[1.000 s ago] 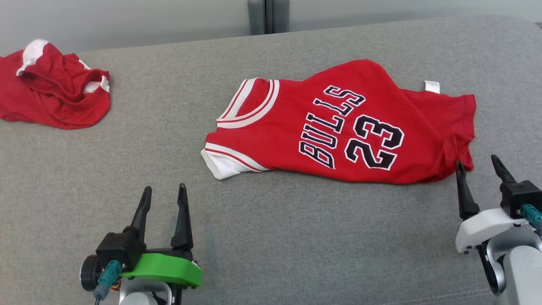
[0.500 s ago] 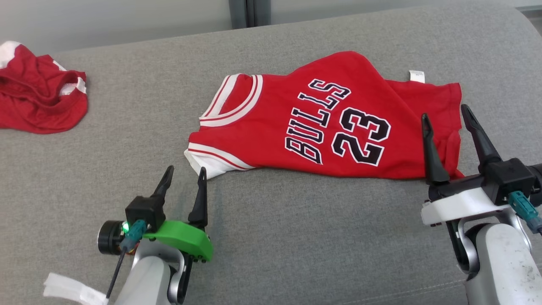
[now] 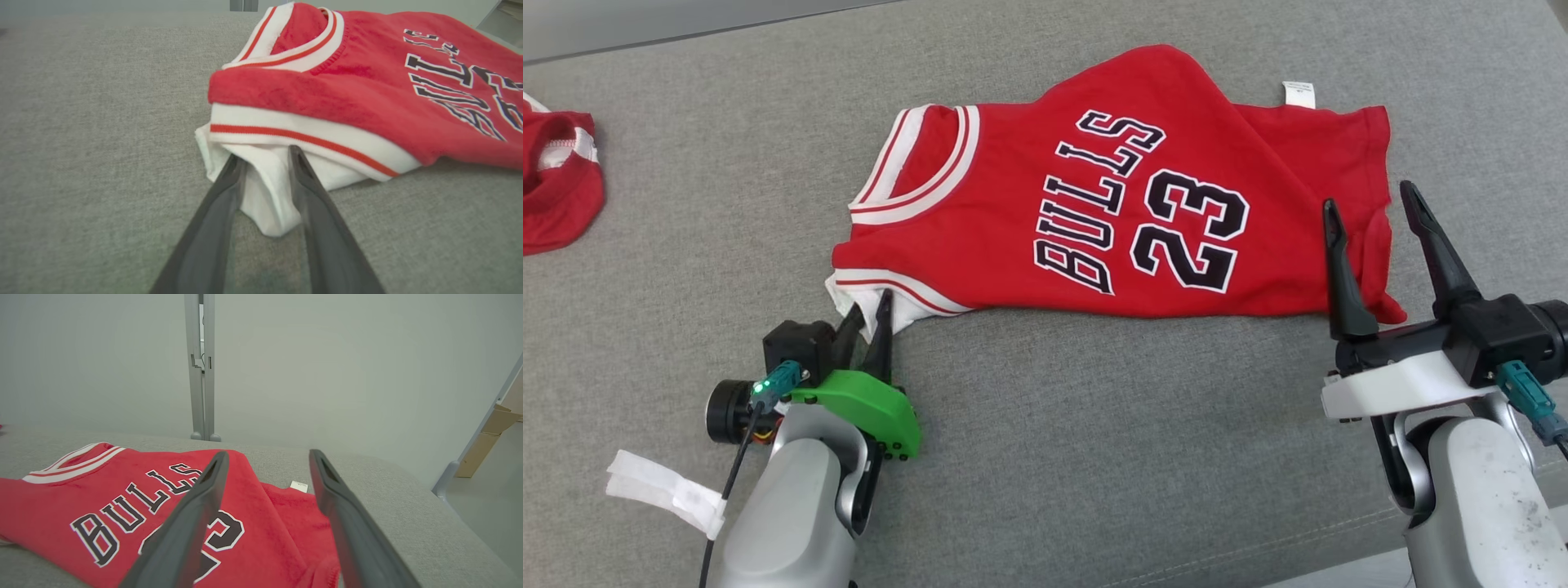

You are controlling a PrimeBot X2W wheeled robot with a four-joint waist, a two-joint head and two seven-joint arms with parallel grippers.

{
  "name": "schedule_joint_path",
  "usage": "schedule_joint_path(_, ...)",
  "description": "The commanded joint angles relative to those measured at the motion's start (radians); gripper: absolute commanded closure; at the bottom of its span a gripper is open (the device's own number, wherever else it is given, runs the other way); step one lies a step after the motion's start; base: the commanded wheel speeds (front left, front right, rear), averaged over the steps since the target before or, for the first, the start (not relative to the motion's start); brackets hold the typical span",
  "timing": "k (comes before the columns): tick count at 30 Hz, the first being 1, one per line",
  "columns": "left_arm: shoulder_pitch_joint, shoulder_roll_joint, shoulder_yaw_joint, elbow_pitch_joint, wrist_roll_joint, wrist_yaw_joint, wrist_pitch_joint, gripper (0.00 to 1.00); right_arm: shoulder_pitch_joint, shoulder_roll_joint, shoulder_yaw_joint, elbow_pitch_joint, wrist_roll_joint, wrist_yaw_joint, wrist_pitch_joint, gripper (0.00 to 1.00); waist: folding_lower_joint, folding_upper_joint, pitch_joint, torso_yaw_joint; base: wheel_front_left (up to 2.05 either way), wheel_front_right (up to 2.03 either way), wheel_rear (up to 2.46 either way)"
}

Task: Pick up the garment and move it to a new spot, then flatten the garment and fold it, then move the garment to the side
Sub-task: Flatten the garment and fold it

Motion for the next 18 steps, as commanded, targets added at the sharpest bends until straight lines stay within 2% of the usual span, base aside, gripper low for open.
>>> schedule_joint_path(1,-0.015,0.005,-0.005,-0.006,0.001,-0.007,-0.010,1.00,0.001,0.003,-0.007,-0.002,-0.010,-0.001,-0.010,0.00,0.0000,0.0000,-0.005,0.004,0.00,0.00,0.00)
schedule_joint_path(5,0.010,0.003,-0.019,-0.047,0.009,-0.014,-0.017,1.00,0.013,0.007,-0.021,0.006,-0.015,-0.001,-0.016,0.00,0.0000,0.0000,-0.024,0.023,0.00,0.00,0.00)
schedule_joint_path(8,0.043,0.002,-0.015,-0.150,0.020,-0.012,-0.018,1.00,0.021,0.010,-0.027,0.013,-0.011,-0.001,-0.019,0.00,0.0000,0.0000,-0.044,0.045,0.00,0.00,0.00)
schedule_joint_path(11,0.111,0.001,-0.004,-0.294,0.039,-0.004,-0.017,1.00,0.030,0.011,-0.037,0.018,-0.010,-0.001,-0.022,0.00,0.0000,0.0000,-0.069,0.071,0.00,0.00,0.00)
schedule_joint_path(12,0.159,0.001,0.001,-0.390,0.053,-0.001,-0.018,1.00,0.042,0.013,-0.046,0.023,-0.016,-0.001,-0.023,0.00,0.0000,0.0000,-0.087,0.087,0.00,0.00,0.00)
schedule_joint_path(15,0.243,0.002,0.009,-0.529,0.066,0.003,-0.018,1.00,0.052,0.015,-0.056,0.029,-0.018,-0.001,-0.025,0.00,0.0000,0.0000,-0.116,0.106,0.00,0.00,0.00)
schedule_joint_path(16,0.304,0.008,0.012,-0.617,0.075,0.009,-0.018,1.00,0.065,0.016,-0.060,0.033,-0.016,-0.001,-0.027,0.00,0.0000,0.0000,-0.134,0.115,0.00,0.00,0.00)
schedule_joint_path(18,0.361,0.012,0.011,-0.698,0.078,0.015,-0.018,1.00,0.074,0.016,-0.062,0.035,-0.014,-0.001,-0.028,0.00,0.0000,0.0000,-0.147,0.120,0.00,0.00,0.00)
